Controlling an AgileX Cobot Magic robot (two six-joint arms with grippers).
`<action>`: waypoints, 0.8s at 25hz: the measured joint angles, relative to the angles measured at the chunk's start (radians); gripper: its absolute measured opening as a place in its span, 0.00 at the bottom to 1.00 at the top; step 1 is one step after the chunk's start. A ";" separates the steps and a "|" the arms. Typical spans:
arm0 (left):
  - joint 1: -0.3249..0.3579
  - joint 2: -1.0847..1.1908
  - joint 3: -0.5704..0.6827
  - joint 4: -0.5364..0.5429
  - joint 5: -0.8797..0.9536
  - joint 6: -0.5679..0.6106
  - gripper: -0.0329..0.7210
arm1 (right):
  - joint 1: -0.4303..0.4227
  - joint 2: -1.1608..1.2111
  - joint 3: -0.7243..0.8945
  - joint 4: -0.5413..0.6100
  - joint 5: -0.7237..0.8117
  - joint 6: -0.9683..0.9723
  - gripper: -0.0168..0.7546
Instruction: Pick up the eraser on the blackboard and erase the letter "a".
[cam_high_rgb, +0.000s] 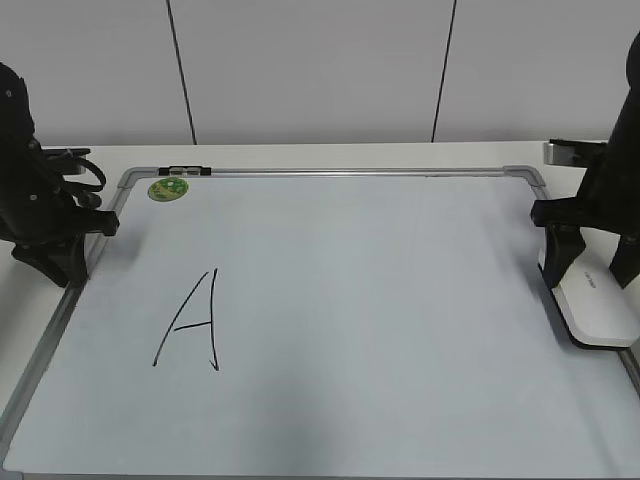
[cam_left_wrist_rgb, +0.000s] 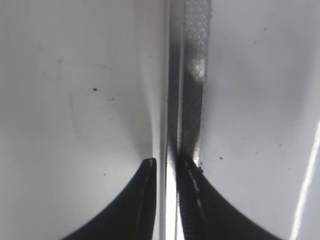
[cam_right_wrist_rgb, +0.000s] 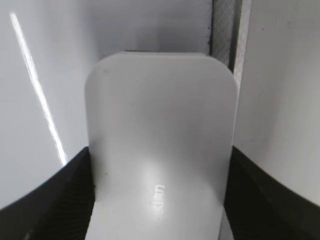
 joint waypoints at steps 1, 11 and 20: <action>0.000 0.000 0.000 0.000 0.000 0.000 0.20 | 0.000 0.000 0.000 0.000 0.000 0.000 0.70; 0.000 0.000 0.000 0.000 0.000 0.000 0.20 | 0.000 0.000 0.000 0.000 -0.089 0.000 0.70; 0.000 0.000 0.000 0.000 0.000 0.000 0.20 | 0.000 0.018 -0.002 0.000 -0.135 -0.006 0.70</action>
